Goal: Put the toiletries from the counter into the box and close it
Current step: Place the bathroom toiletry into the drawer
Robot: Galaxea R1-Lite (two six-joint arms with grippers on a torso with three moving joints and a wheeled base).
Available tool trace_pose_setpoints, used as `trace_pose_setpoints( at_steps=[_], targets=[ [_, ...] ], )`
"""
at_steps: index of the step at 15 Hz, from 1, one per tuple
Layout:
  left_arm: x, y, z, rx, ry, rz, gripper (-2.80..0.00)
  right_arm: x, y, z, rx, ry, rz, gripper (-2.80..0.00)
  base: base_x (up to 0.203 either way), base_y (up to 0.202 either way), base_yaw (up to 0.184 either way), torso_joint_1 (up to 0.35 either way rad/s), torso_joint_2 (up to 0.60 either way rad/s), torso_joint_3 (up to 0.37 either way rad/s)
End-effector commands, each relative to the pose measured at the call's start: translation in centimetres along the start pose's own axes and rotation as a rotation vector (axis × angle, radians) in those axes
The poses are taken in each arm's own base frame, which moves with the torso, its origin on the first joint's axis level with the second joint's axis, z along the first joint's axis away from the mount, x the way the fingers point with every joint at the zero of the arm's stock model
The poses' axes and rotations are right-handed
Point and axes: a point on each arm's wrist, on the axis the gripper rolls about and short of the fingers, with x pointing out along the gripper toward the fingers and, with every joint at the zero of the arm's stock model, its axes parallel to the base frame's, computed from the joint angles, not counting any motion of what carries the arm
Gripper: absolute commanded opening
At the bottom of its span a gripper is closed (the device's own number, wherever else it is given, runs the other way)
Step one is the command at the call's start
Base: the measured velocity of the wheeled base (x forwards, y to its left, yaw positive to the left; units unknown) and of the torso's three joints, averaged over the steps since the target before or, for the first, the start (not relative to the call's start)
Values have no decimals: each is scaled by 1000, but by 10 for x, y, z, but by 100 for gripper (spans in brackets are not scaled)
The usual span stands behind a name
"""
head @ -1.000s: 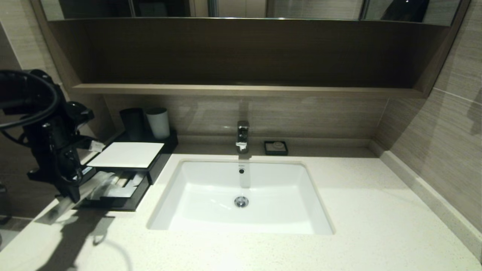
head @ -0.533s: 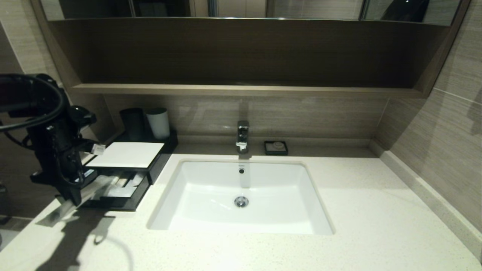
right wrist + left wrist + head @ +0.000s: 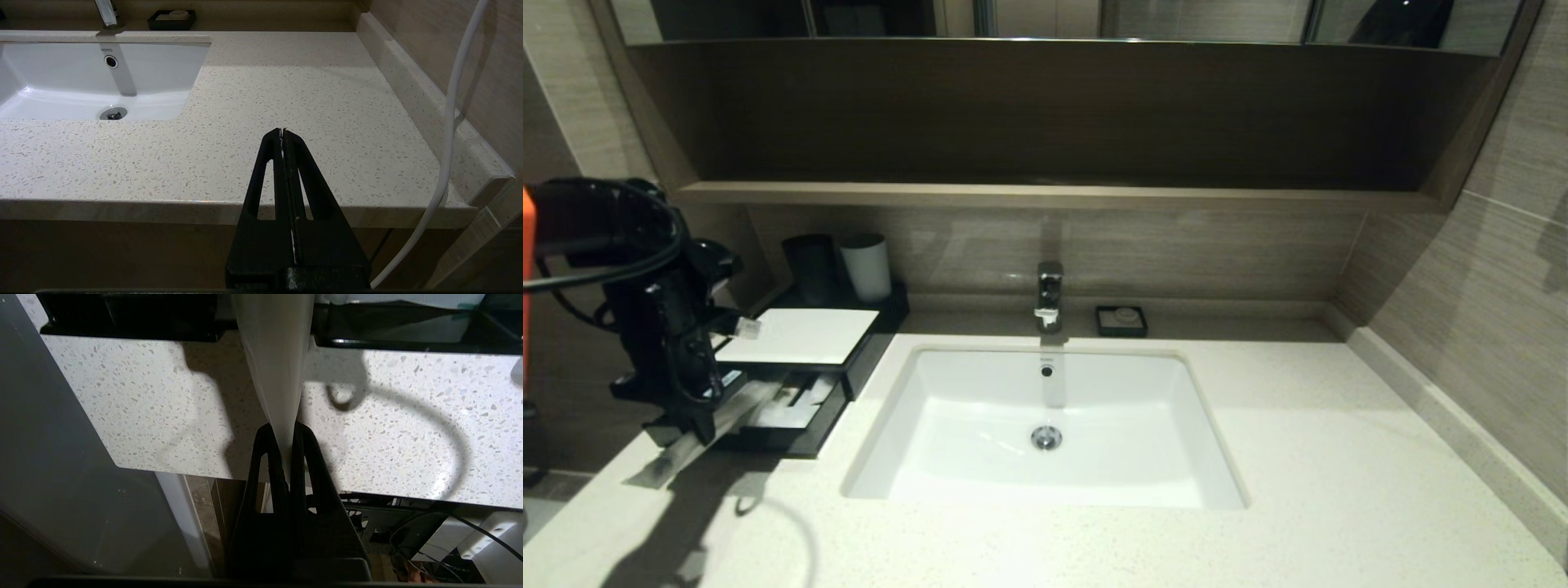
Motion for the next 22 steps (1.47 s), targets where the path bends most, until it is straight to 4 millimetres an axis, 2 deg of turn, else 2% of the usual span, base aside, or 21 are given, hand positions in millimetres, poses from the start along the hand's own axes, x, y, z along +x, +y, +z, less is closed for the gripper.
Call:
trace_pose_setpoints(
  at_steps=[1, 22],
  targets=[
    [6, 1, 4, 1, 7, -1, -280, 0, 0, 0, 0, 0, 0, -280, 0, 0, 0, 0, 0, 0],
    [17, 4, 24, -8, -111, 0, -280, 0, 0, 0, 0, 0, 0, -280, 0, 0, 0, 0, 0, 0]
  ],
)
